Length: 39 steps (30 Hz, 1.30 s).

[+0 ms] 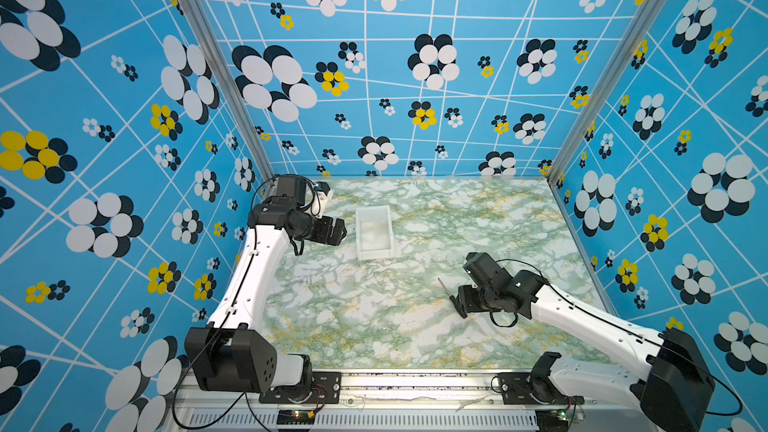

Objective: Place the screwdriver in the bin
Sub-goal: 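Move the right gripper over the black-handled screwdriver while the left arm rises, then lower the right gripper and close it on the screwdriver handle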

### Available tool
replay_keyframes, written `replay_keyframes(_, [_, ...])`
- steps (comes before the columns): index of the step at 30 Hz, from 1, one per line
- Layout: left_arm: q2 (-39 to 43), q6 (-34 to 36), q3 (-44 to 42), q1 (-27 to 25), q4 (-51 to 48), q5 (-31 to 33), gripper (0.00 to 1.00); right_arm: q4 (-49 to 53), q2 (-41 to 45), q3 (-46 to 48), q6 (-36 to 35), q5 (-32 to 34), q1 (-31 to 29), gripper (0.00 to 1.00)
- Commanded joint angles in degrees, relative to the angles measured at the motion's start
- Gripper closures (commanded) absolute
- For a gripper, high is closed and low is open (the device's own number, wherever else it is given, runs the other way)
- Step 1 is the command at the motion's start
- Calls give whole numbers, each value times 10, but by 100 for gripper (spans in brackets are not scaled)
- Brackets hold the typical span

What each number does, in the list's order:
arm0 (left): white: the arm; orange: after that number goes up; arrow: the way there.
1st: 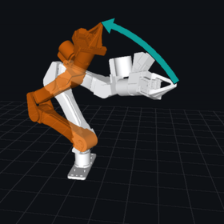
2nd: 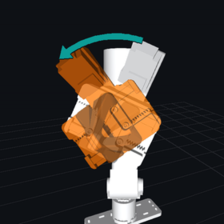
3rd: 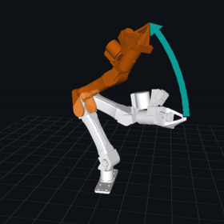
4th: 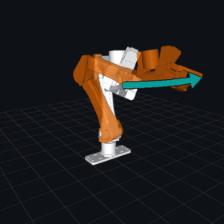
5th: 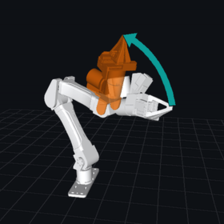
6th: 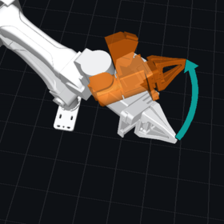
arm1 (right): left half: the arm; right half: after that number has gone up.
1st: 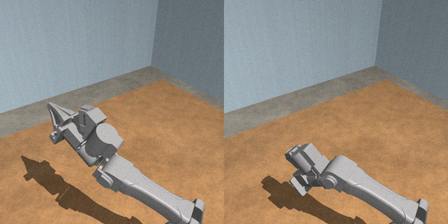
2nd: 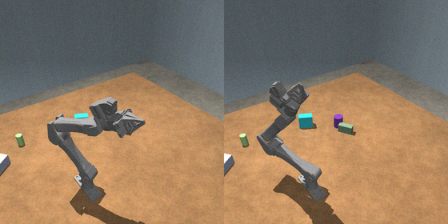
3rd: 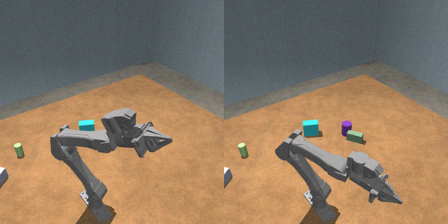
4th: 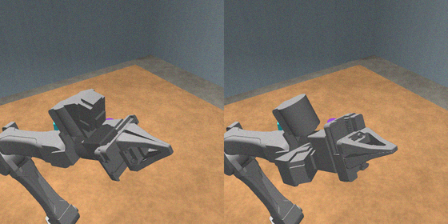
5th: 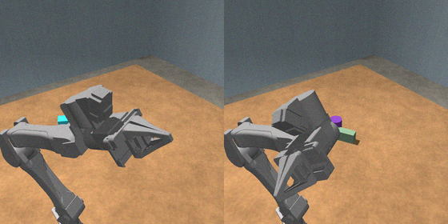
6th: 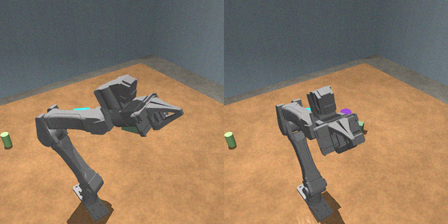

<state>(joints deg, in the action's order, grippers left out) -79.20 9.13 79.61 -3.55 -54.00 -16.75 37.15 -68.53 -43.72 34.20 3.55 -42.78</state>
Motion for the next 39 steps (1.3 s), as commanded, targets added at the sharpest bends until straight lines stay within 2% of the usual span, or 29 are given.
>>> replay_keyframes(1, [29,22,-20,-17,-22,-14,1,-12,-27,4,14,0,-7,46])
replay_keyframes(6, [46,12,-61,-21,-3,-13,1,-15,-79,-6,16,6,-9,49])
replay_keyframes(12, [67,9,-67,-22,2,-3,1,-22,-128,-21,23,7,-15,53])
replay_keyframes(18, [75,-1,-80,-22,13,-26,1,-30,-168,-38,23,8,-21,54])
replay_keyframes(23, [79,-1,-85,-22,19,-25,1,-13,-200,-55,23,32,-29,56])
replay_keyframes(32, [81,-6,-84,-22,20,-33,1,-9,-219,-62,25,47,-33,59])
replay_keyframes(34, [80,-2,-83,-22,16,-37,1,-13,-224,-61,25,43,-34,63])
replay_keyframes(39, [70,26,-76,-26,-7,-72,1,-18,-225,-58,31,42,-39,64])
